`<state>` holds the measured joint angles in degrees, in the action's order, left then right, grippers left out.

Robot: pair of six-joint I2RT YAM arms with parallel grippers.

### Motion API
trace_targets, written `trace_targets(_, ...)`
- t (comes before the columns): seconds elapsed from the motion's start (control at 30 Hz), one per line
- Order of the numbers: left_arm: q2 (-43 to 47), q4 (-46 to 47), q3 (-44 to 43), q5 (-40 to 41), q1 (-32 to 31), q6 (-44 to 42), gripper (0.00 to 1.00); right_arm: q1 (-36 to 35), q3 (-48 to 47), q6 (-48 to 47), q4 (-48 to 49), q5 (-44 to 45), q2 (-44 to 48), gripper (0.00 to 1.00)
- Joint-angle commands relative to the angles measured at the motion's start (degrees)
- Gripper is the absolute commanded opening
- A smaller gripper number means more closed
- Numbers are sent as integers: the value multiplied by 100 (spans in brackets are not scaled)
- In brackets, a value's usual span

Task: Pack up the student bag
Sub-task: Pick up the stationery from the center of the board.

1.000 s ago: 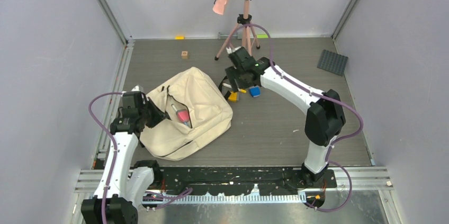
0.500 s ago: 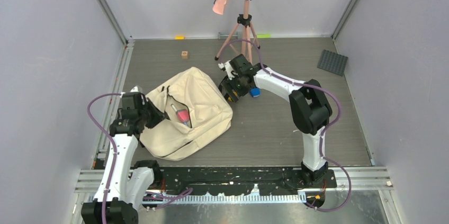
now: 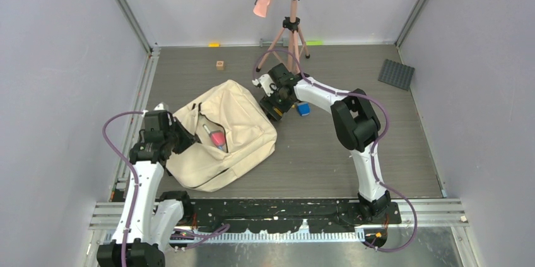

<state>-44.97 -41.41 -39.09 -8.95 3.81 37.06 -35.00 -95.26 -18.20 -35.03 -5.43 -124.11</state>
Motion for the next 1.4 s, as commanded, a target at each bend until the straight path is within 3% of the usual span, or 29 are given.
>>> trace_targets(0.0,125,-96,-213,273,31,-97,0,-7,-107,-295,-79,-122,-15,78)
trace_targets(0.53,66,37,-126,172,28,-66,0,-261,957,130,220,985,660,34)
trace_targets(0.8,8,117,-121,81,27,-67,0,-233,1454,420,119,1248,1230,33)
trace_targets(1.0,-74,204,-159,-3,30,-63,0,-209,1521,873,-75,1362,1895,27)
trace_targets(1.17,-116,310,-160,-107,32,-63,0,-276,1071,1377,-349,972,2559,26)
trace_targets(1.37,-83,441,-144,-180,27,-84,0,-1172,167,1772,-511,779,2399,26)
